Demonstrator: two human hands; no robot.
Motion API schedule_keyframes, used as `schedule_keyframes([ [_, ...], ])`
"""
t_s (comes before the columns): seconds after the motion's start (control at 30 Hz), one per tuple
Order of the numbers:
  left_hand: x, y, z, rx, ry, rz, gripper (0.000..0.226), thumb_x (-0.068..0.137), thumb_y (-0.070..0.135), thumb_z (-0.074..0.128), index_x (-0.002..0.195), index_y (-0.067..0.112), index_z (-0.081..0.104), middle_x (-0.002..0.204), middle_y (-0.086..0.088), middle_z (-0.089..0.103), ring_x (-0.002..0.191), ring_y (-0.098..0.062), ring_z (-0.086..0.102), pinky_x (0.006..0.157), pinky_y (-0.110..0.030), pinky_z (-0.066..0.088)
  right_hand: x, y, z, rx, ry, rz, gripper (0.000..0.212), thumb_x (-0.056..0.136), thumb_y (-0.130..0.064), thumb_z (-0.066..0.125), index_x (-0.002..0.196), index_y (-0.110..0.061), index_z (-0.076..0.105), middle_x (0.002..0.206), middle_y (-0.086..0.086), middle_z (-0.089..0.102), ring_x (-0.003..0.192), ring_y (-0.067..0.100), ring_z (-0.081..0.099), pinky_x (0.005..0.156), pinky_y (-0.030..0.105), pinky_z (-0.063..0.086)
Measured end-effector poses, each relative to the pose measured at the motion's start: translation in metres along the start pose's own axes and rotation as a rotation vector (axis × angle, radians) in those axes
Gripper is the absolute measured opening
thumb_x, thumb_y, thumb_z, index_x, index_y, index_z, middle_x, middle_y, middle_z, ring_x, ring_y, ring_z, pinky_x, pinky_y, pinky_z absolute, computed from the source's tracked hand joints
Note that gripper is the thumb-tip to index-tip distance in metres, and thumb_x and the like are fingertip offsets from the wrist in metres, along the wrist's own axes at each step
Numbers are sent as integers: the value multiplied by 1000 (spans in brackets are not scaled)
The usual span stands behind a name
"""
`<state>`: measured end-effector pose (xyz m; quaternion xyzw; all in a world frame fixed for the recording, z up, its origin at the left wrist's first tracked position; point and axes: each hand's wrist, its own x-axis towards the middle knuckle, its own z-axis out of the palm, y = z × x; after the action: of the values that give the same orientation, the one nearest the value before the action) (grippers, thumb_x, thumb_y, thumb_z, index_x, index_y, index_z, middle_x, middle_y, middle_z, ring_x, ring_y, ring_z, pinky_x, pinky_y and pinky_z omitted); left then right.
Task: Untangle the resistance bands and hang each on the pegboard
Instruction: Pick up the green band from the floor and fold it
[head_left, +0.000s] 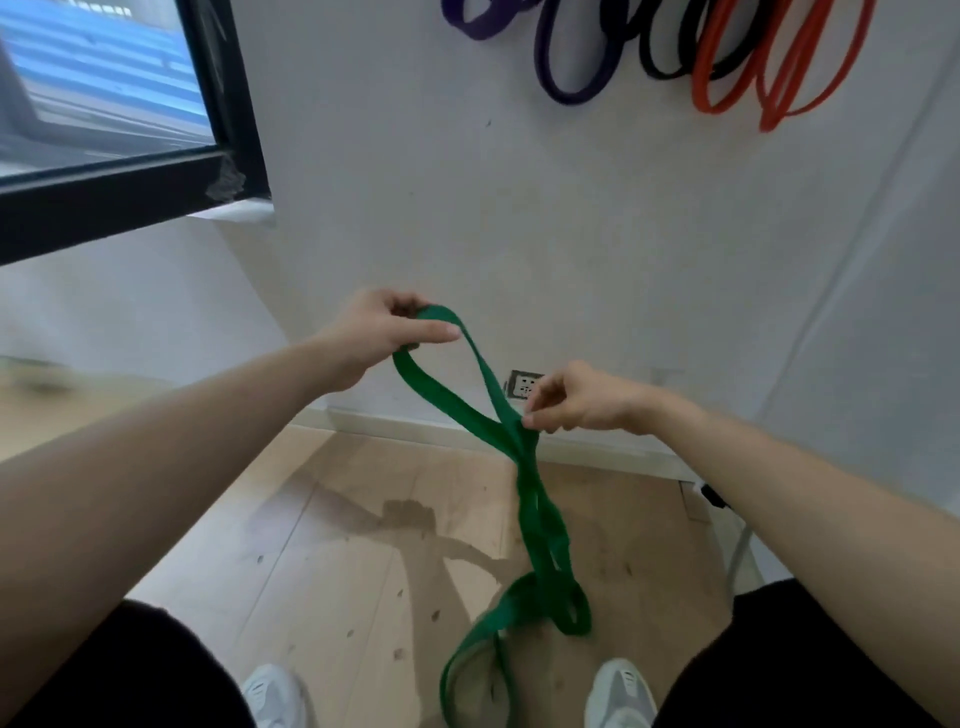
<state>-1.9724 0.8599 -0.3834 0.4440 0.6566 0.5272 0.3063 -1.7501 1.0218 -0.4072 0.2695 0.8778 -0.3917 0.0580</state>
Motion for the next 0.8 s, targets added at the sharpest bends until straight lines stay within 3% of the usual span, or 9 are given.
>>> schedule_keyframes([
  [0.2, 14, 21, 37, 6, -102, 86, 30, 74, 15, 87, 98, 13, 69, 89, -3, 71, 87, -18, 67, 91, -39, 55, 18, -9, 10, 152, -31, -63, 53, 88, -28, 77, 136, -19, 57, 123, 3, 65, 115, 17, 62, 103, 34, 48],
  [0.33, 18, 26, 37, 23, -80, 92, 30, 77, 13, 86, 102, 12, 70, 90, -2, 73, 87, -18, 67, 92, -41, 55, 27, -17, 11, 350, 38, -131, 66, 80, -28, 82, 139, -20, 51, 128, 5, 59, 119, 20, 61, 104, 37, 49],
  [0.57, 20, 34, 33, -91, 57, 171, 26, 80, 21, 83, 102, 20, 69, 90, 8, 72, 85, -5, 67, 77, -19, 49, 28, -20, 14, 490, -17, -144, 49, 87, -17, 76, 132, -18, 57, 124, 5, 68, 117, 17, 64, 107, 35, 45],
  [0.67, 18, 41, 34, -111, 96, 188, 24, 83, 23, 82, 104, 22, 70, 82, 12, 70, 81, -4, 66, 75, -23, 52, 33, -24, 20, 487, 30, -137, 41, 89, -23, 75, 127, -19, 61, 118, 4, 72, 113, 20, 67, 107, 41, 46],
  [0.8, 15, 39, 23, -148, 191, 135, 20, 84, 31, 81, 101, 24, 72, 90, 3, 69, 88, -12, 67, 90, -37, 55, 35, -27, 17, 545, 101, -140, 36, 91, -28, 72, 125, -19, 64, 108, 4, 73, 103, 23, 70, 99, 42, 53],
])
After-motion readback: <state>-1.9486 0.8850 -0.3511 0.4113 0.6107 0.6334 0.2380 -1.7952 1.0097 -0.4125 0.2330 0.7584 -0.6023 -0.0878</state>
